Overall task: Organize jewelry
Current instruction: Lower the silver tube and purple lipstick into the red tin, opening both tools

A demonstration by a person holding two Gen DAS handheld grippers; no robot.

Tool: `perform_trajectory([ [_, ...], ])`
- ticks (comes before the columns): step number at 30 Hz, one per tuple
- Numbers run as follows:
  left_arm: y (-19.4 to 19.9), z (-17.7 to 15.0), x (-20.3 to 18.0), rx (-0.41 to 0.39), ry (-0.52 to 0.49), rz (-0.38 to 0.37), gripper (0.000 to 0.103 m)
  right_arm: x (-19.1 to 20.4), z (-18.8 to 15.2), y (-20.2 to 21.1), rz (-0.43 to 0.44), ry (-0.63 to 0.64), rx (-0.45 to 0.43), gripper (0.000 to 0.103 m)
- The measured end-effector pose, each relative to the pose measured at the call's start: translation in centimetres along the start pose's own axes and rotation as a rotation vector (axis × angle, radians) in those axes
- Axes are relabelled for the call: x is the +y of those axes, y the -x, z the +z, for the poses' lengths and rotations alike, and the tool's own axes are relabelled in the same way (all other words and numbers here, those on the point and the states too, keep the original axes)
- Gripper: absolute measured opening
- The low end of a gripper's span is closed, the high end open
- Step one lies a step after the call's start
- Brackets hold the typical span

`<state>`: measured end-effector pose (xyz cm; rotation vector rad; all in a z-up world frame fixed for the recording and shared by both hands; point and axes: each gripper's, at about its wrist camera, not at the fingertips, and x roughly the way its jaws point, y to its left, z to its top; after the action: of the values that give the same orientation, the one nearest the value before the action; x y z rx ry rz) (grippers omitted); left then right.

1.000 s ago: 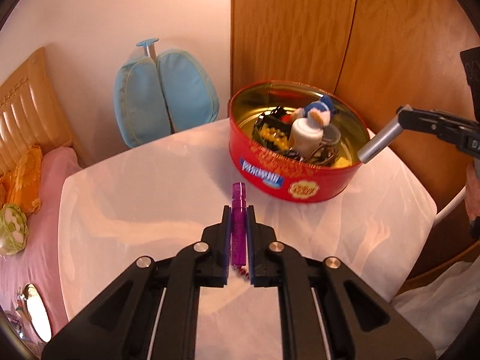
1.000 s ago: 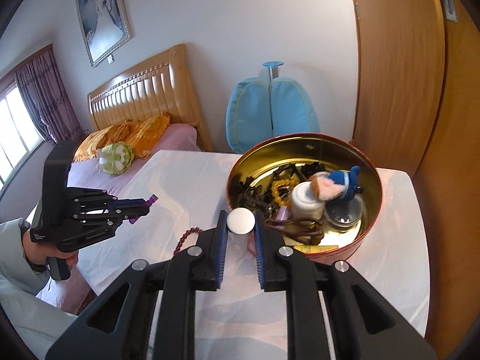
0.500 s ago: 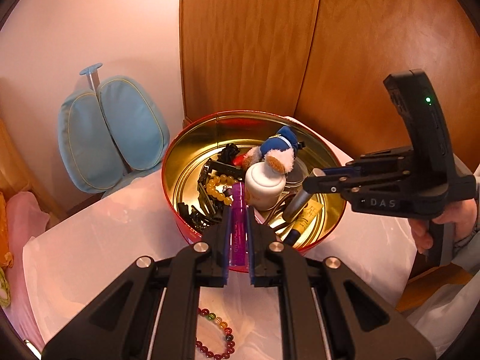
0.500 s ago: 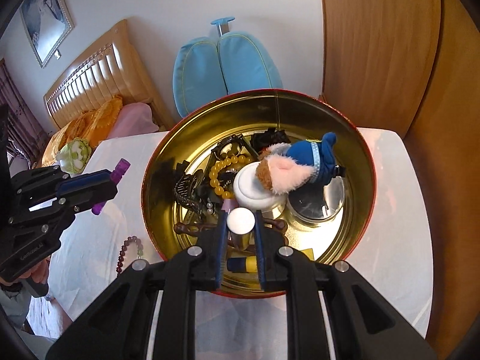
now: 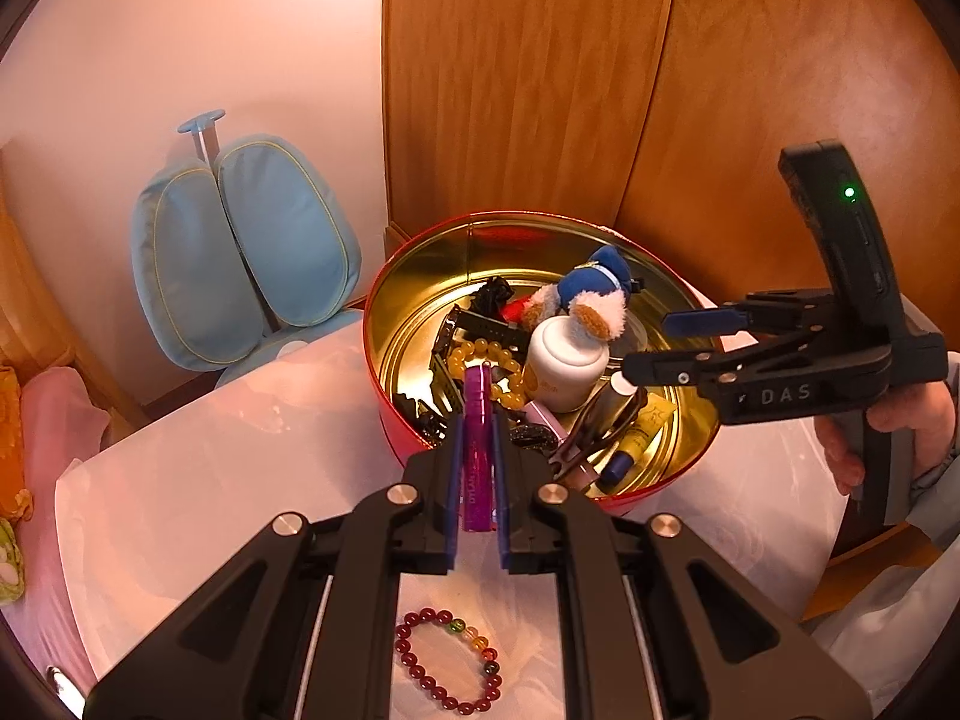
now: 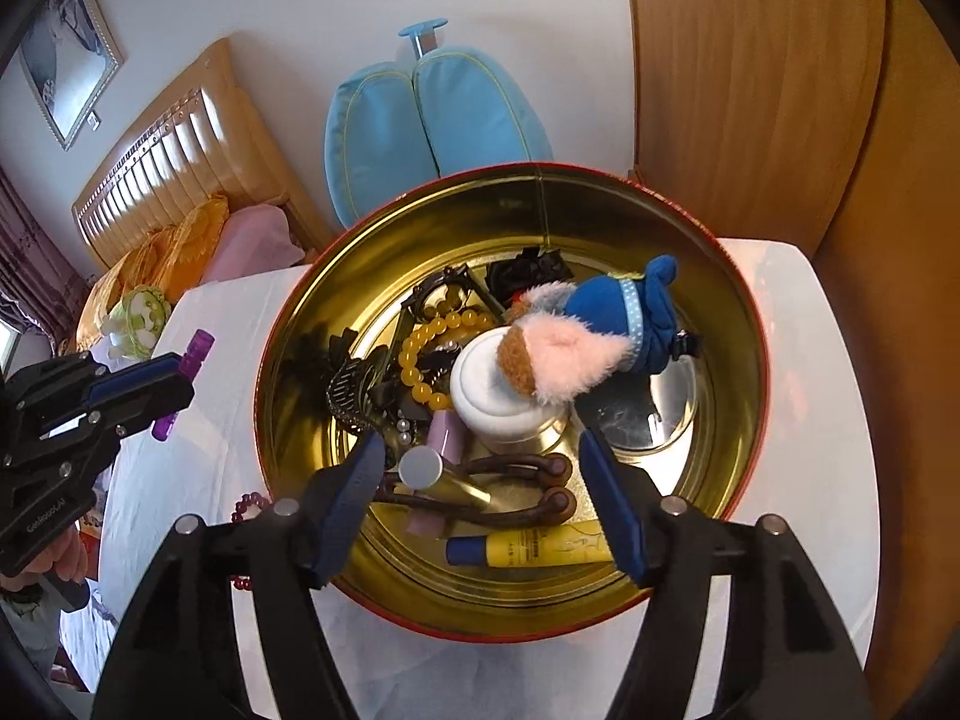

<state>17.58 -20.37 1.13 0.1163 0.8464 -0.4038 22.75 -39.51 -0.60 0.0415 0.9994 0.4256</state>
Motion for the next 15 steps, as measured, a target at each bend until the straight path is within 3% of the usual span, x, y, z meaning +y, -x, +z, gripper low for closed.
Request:
perform_trajectory([
  [5, -0.5, 0.7, -0.6, 0.005, -0.026, -0.013, 0.01, -1.5, -0.4, 3.2, 0.008, -0.052, -0.086, 0.094],
  [15, -4.5, 3.3, -1.3, 0.064, -0.049, -0.095, 0.01, -3.0, -2.8, 6.3, 0.013, -0.135, -0.142, 0.095],
])
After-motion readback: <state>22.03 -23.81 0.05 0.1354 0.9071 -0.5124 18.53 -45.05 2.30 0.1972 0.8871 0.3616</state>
